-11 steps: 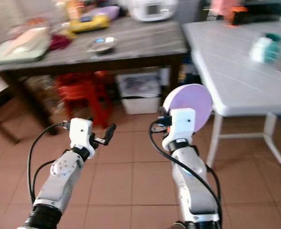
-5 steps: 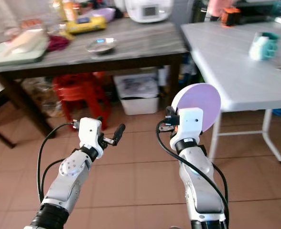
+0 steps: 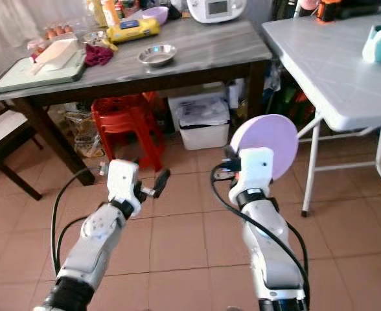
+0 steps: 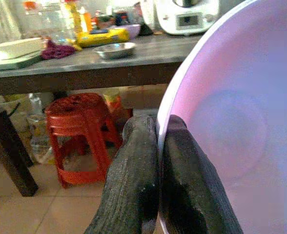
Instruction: Setting the table
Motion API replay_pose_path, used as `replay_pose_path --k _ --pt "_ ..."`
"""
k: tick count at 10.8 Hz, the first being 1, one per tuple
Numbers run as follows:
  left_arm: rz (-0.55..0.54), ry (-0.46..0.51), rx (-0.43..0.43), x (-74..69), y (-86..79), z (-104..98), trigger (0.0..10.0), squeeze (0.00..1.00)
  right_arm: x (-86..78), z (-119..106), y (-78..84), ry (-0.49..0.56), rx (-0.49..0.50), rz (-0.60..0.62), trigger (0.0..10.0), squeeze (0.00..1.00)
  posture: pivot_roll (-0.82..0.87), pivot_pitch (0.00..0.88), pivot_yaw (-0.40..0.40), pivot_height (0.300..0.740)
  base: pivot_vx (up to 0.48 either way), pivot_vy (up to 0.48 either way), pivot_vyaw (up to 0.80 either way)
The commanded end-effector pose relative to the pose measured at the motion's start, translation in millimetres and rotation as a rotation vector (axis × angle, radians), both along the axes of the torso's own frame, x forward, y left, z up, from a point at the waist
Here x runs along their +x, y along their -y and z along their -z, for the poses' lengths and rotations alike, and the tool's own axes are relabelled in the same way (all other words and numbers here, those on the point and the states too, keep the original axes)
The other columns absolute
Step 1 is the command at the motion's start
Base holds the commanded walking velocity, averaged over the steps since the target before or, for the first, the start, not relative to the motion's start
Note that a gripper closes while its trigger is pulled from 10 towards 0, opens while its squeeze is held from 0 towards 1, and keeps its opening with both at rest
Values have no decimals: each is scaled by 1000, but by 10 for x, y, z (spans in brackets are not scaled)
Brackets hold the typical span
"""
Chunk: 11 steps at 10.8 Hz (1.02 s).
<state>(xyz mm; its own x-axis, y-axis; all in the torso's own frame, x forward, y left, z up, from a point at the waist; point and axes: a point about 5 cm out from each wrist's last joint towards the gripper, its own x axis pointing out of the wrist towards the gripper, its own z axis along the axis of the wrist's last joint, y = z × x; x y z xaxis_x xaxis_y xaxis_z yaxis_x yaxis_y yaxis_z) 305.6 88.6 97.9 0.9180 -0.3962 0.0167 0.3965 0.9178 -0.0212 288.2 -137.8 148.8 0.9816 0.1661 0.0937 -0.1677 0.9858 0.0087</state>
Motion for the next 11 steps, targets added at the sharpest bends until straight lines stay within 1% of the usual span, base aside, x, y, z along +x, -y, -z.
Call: replay_pose_path --k 1,2,3,5,6,9,11 --pt "-46 1 23 2 -136 23 10000 0 -8 -66 -117 31 16 -40 10000 0 -121 65 124 740 0 0 0" --pt "-43 13 18 0 -134 10 10000 0 -12 -62 -120 30 16 -40 10000 0 -122 66 123 740 0 0 0" --pt "-65 19 -21 6 -168 -16 10000 0 -18 -58 -121 29 16 -41 10000 0 -121 69 123 740 0 0 0" --pt "-69 23 -67 16 -187 -55 10000 0 -19 -59 -116 30 15 -42 10000 0 -120 70 121 740 0 0 0" --pt "-80 58 -63 27 -199 -93 10000 0 -20 -57 -115 29 15 -44 10000 0 -121 69 120 740 0 0 0" --pt "-51 95 -61 17 -171 -132 10000 0 -17 -60 -119 33 7 -49 10000 0 -123 68 120 740 0 0 0" --pt "-33 103 -58 8 -159 -130 10000 0 -15 -63 -126 37 4 -51 10000 0 -122 68 124 740 304 0 0"
